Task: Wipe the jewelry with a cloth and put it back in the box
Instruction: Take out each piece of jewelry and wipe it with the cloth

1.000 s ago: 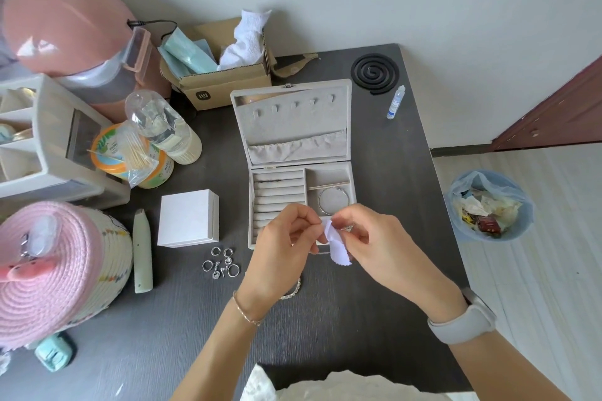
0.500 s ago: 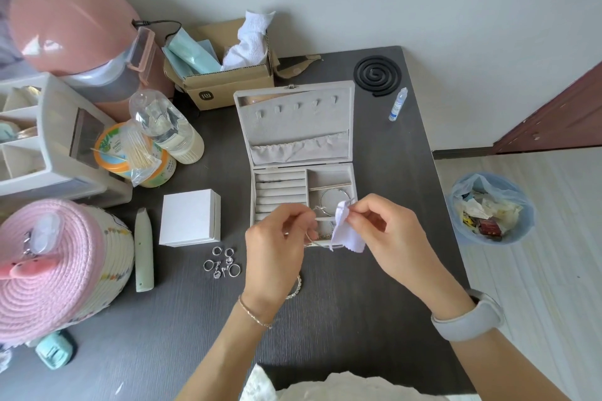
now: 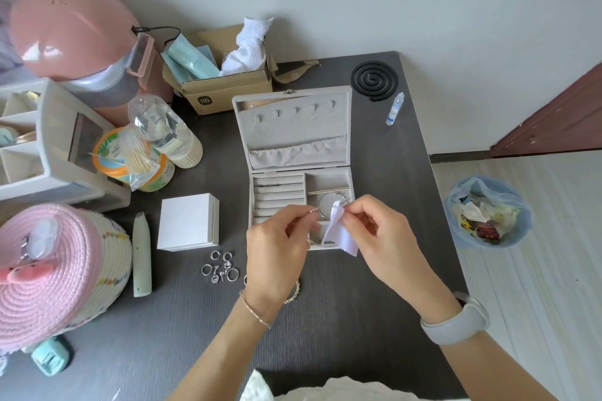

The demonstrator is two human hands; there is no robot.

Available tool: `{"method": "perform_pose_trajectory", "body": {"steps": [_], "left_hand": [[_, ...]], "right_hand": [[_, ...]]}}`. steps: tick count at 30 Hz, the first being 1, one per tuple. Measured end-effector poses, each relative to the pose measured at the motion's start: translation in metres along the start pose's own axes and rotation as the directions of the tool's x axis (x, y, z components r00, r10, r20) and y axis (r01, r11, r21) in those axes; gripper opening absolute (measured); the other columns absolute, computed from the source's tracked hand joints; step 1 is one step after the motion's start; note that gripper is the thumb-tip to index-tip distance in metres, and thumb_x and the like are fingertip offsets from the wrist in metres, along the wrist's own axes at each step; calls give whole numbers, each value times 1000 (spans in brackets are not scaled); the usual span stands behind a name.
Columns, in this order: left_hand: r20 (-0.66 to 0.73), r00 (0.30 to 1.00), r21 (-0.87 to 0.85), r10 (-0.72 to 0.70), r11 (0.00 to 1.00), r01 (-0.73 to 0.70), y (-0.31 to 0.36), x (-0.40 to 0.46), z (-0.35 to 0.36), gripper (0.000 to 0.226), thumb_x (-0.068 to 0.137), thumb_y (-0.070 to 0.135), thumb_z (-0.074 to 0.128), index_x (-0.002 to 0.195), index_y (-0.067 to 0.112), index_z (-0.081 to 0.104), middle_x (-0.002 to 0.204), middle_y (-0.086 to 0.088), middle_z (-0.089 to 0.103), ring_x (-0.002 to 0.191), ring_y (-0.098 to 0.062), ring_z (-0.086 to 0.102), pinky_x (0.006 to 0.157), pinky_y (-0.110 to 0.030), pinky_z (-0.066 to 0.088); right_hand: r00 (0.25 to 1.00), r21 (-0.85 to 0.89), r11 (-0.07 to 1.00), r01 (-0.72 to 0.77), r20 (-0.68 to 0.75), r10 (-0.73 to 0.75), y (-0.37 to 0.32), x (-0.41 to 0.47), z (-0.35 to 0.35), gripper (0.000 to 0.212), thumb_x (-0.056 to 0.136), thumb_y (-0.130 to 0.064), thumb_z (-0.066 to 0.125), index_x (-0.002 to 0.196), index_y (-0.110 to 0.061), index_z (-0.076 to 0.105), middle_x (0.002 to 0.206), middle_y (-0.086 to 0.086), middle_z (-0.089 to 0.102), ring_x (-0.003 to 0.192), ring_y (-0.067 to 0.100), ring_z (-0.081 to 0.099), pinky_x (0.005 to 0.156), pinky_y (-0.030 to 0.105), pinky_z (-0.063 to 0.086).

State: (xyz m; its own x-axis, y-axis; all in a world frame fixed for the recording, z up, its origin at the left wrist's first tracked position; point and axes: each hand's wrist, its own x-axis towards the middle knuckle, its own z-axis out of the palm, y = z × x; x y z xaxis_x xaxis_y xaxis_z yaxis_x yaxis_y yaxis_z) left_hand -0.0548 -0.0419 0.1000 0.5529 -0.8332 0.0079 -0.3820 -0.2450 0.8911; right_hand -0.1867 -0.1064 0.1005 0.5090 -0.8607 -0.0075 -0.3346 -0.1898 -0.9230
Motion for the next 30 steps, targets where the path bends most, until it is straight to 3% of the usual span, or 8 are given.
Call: {"method": "perform_pose_trajectory", "body": {"steps": [5, 11, 14, 17, 20, 22, 24, 30], "left_hand": [[17, 965, -235, -261, 937, 257, 7, -4, 11, 12, 90, 11, 55, 80, 14, 61, 55, 11, 63, 45, -11, 55, 47, -23, 48], [38, 941, 333, 337, 883, -330, -15, 2, 7, 28, 87, 31, 47, 73, 16, 66, 50, 5, 56, 44, -18, 44, 44, -27, 40], [-62, 998, 2, 23, 1000, -23, -5, -1, 10, 23, 92, 18, 50, 73, 16, 64, 48, 7, 55, 39, -12, 44, 44, -20, 41], [3, 950, -237, -313, 922, 305, 6, 1, 16, 22, 94, 15, 46, 85, 13, 66, 52, 5, 60, 51, -19, 62, 53, -28, 53], [-71, 997, 128, 12, 992, -2, 5, 4, 14, 17, 90, 21, 53, 97, 16, 67, 71, 4, 64, 62, -16, 62, 62, -24, 51], [-23, 962, 365, 271, 898, -244, -4, 9, 9, 22, 84, 30, 52, 86, 18, 70, 70, 6, 65, 59, -14, 58, 54, -26, 48], [19, 946, 368, 323, 878, -307, -10, 11, 8, 23, 81, 29, 53, 75, 17, 71, 64, 3, 66, 56, -11, 56, 52, -28, 48], [-121, 952, -136, -282, 954, 266, 1, 6, 13, 21, 86, 15, 59, 68, 24, 60, 49, 15, 61, 40, -4, 49, 54, -29, 47]], "right_hand": [[987, 83, 997, -9, -160, 23, 0, 2, 11, 37, 88, -6, 55, 71, -38, 48, 64, -20, 58, 65, -4, 54, 58, 8, 40], [995, -73, 994, 87, -33, -89, 6, -1, 10, 17, 86, 0, 55, 75, -10, 61, 75, -43, 55, 68, -10, 54, 60, 3, 36], [995, 4, 999, 39, -87, -39, 1, -1, 14, 17, 89, -7, 55, 75, -18, 54, 67, -27, 58, 65, -6, 53, 58, 5, 36], [986, 57, 997, -44, -159, 53, -2, 1, 22, 22, 89, -10, 54, 73, -24, 51, 64, -18, 53, 63, -5, 52, 57, 7, 37], [991, 5, 1000, -10, -137, 11, 2, 2, 25, 29, 89, -5, 53, 71, -28, 53, 67, -25, 58, 66, -4, 53, 56, 6, 37], [995, -79, 996, 41, -93, -48, 5, 2, 22, 20, 88, -2, 52, 76, -16, 61, 69, -30, 57, 69, -4, 53, 59, 5, 37], [991, -156, 984, 83, -89, -98, 8, 4, 17, 14, 88, -5, 52, 79, -9, 63, 69, -28, 51, 67, -6, 50, 60, 4, 35], [972, 46, 989, -142, -185, 148, 5, 8, 22, 28, 89, -10, 53, 67, -27, 50, 57, -14, 51, 57, -6, 50, 54, 6, 35]]}}
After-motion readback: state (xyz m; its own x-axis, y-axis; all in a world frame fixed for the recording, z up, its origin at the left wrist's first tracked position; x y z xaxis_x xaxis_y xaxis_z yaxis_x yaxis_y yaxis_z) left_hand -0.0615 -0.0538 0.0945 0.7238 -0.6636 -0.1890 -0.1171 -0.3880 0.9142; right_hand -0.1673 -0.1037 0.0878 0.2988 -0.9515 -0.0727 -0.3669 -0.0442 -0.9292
